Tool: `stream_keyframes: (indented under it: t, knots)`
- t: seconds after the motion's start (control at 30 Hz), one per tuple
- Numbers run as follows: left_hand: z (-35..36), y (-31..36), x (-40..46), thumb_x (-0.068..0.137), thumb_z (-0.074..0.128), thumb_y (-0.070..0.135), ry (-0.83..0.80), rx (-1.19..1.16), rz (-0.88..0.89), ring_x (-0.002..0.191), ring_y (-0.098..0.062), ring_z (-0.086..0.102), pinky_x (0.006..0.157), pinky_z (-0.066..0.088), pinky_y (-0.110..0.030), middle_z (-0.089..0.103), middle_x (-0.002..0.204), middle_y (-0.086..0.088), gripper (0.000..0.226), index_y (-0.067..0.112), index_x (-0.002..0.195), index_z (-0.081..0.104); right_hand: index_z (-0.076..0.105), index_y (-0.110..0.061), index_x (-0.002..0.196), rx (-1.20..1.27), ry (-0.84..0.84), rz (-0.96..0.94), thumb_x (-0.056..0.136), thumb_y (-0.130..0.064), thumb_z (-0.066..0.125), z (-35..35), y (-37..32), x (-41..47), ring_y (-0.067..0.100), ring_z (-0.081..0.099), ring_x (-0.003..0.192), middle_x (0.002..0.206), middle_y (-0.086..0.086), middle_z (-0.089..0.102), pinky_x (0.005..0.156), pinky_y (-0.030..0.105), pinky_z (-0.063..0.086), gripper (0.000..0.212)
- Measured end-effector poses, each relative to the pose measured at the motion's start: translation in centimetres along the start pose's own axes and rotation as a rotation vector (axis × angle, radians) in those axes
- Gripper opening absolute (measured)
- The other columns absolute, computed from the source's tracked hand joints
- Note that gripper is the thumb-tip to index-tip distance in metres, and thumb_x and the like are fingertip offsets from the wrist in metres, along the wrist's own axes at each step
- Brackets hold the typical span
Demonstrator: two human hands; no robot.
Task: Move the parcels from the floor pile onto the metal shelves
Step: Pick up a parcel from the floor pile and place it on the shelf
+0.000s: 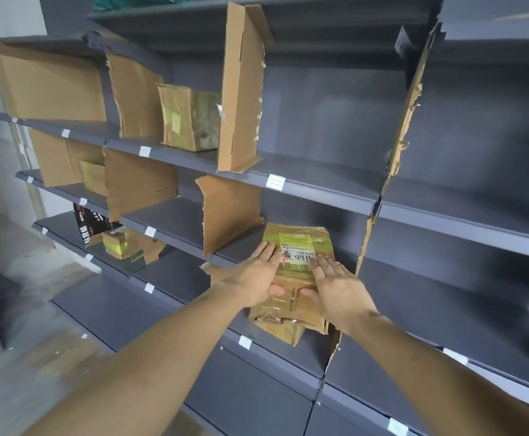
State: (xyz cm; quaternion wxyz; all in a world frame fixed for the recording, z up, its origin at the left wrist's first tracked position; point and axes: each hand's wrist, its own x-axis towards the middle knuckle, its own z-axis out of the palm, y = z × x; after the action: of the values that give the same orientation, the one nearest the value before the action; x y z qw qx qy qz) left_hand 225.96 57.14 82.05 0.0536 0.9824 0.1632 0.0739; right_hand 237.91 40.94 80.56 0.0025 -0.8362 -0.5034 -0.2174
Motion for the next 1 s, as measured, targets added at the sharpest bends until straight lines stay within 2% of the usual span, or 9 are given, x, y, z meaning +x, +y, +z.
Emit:
stream_keyframes:
  t: [0.2,0.47,0.57,0.63,0.7,0.77,0.8,0.9,1.0]
  knots:
    - [-0.5,-4.7,7.0,0.095,0.059,0.041,-0.016,0.008,0.075,0.151,-0.015,-0.009,0.123,0.013,-0.038,-0.005,0.165,-0.003,0.088,0.016,0.158,0.004,0.028,-0.003,0.152,0.042,-0.020,0.074,0.099,-0.050,0.044,1.5,-0.6,6.0,0.027,0.025,0.147,0.157,0.017,0.029,0.120,0.035,0.016,0.072]
    - [0.1,-8.9,15.2,0.093,0.061,0.044,-0.048,0.003,0.153,0.151,-0.018,-0.008,0.121,0.018,-0.043,-0.006,0.165,0.000,0.082,0.032,0.157,0.011,0.017,-0.004,0.154,0.021,-0.109,0.221,0.099,-0.054,0.037,4.8,0.2,12.7,0.025,0.017,0.150,0.161,0.016,0.018,0.121,0.032,0.009,0.077]
    - [1.4,-10.0,17.5,0.092,0.063,0.045,-0.077,-0.045,0.145,0.152,-0.022,-0.001,0.119,0.024,-0.045,-0.009,0.165,0.000,0.083,0.037,0.156,0.011,0.020,-0.001,0.153,0.016,-0.159,0.265,0.098,-0.052,0.041,6.2,0.6,14.4,0.028,0.020,0.149,0.160,0.019,0.020,0.121,0.034,0.012,0.078]
    - [2.4,-10.7,18.8,0.091,0.064,0.045,-0.089,-0.074,0.149,0.152,-0.022,0.005,0.117,0.029,-0.044,-0.007,0.165,0.000,0.084,0.038,0.156,0.012,0.034,0.002,0.147,0.001,-0.165,0.281,0.092,-0.051,0.056,7.4,0.8,15.1,0.032,0.034,0.143,0.153,0.022,0.034,0.117,0.037,0.025,0.079]
    - [3.5,-11.1,20.0,0.090,0.065,0.046,-0.113,-0.091,0.165,0.152,-0.020,0.004,0.116,0.031,-0.044,-0.006,0.165,-0.001,0.085,0.038,0.156,0.012,0.062,0.005,0.124,0.008,-0.203,0.299,0.068,-0.049,0.083,7.7,0.9,15.9,0.035,0.062,0.117,0.128,0.024,0.061,0.097,0.041,0.050,0.081]
    - [4.4,-11.4,20.9,0.090,0.066,0.044,-0.120,-0.104,0.191,0.152,-0.019,0.000,0.117,0.029,-0.043,-0.005,0.165,-0.003,0.086,0.035,0.156,0.012,0.071,0.005,0.107,0.027,-0.178,0.340,0.048,-0.045,0.094,8.5,1.1,16.7,0.035,0.070,0.099,0.110,0.023,0.070,0.080,0.043,0.057,0.081]
    - [4.8,-11.5,21.4,0.090,0.066,0.044,-0.111,-0.116,0.201,0.152,-0.018,-0.001,0.118,0.028,-0.042,-0.004,0.165,-0.003,0.087,0.033,0.157,0.012,0.069,0.006,0.111,0.036,-0.174,0.343,0.050,-0.042,0.094,9.0,1.2,16.8,0.036,0.069,0.104,0.115,0.024,0.068,0.084,0.043,0.056,0.081]
    - [5.4,-11.8,22.6,0.088,0.067,0.045,-0.066,-0.142,0.213,0.152,-0.015,0.000,0.120,0.022,-0.035,-0.001,0.165,-0.003,0.093,0.022,0.158,0.010,0.038,-0.001,0.147,0.129,-0.207,0.385,0.087,-0.042,0.068,10.2,1.6,17.1,0.029,0.033,0.143,0.153,0.018,0.036,0.117,0.034,0.024,0.079]
    - [5.8,-12.0,23.7,0.086,0.069,0.048,-0.035,-0.153,0.205,0.151,-0.014,0.002,0.120,0.021,-0.032,0.002,0.165,-0.003,0.103,0.013,0.158,0.003,0.021,-0.010,0.154,0.173,-0.219,0.408,0.095,-0.046,0.054,10.3,2.4,17.8,0.021,0.016,0.150,0.161,0.009,0.021,0.120,0.028,0.009,0.076]
